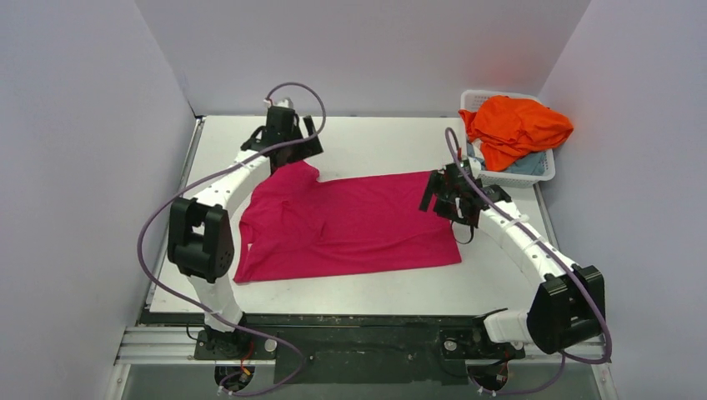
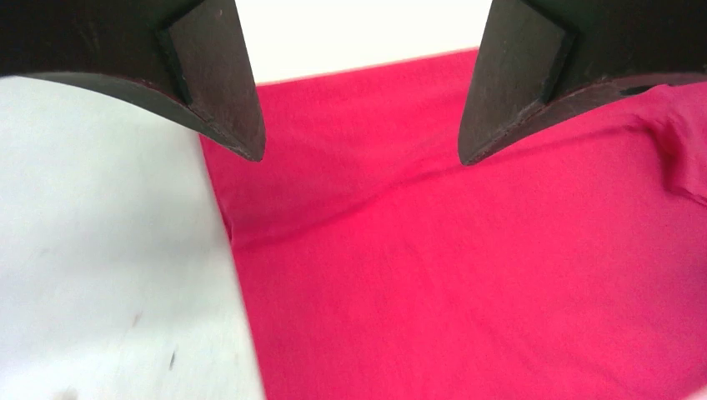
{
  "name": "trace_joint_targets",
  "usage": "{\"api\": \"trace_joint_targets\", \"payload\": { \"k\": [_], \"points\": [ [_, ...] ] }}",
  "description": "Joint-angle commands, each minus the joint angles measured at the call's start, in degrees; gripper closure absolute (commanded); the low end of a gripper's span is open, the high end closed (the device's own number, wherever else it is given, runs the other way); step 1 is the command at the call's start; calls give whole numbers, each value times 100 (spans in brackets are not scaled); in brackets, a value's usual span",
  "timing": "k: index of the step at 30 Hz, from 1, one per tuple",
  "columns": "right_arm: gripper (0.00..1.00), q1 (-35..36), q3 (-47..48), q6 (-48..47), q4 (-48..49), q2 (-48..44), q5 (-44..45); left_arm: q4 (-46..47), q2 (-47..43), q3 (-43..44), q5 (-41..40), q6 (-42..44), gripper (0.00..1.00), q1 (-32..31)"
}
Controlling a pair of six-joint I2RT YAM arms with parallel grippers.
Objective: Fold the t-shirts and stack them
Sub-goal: Fold the flattened tshirt in 1/3 of the way, then grab the side of the flattened tshirt furthest away from the robot with both arms
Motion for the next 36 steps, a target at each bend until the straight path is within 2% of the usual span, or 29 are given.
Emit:
{"api": "trace_joint_targets", "payload": {
  "k": [1,2,4,5,10,12,15,17,19,21,26,31,33,35,36],
  "points": [
    [19,-212,925,-282,-223,396,517,-250,667,1224,-633,363,0,429],
    [19,-263,1233,-313,-191,677,567,-413,1020,1471,-692,444,0,523],
    [19,-313,1743,-363,-132,1128,662,-775,1680,2603,-983,515,0,633],
    [19,-336,1922,-401,-119,1296,705,-898,2128,2934,-1057,612,4,673],
    [20,-376,3309,-574,-204,2488,798,-2156,3858,5835,-1594,1148,10,712],
    [20,-422,3668,-644,-237,2808,854,-2398,4362,6423,-1639,1353,14,737],
    [20,-488,4163,-727,-299,3304,1025,-2190,4417,6163,-1440,1441,22,758],
    [20,-545,4445,-783,-338,3590,1090,-1863,4209,5374,-1308,1498,26,755],
    [20,-587,4749,-841,-452,3905,1170,-1808,4109,5100,-1265,1540,30,744],
    [21,-623,5034,-884,-566,4182,1231,-1973,4136,5081,-1256,1529,33,742],
    [21,-646,5434,-941,-711,4588,1351,-2284,4242,5035,-1200,1532,51,731],
    [21,-650,5615,-912,-840,4886,1459,-2391,4029,4662,-1098,1514,65,697],
    [21,-646,5662,-893,-880,4954,1473,-2311,3844,4434,-1126,1528,75,681],
    [21,-650,5694,-884,-895,5014,1488,-2222,3594,4250,-1152,1530,99,687],
    [21,-648,5724,-888,-905,5057,1510,-2134,3542,4155,-1122,1560,100,689]
  ]
}}
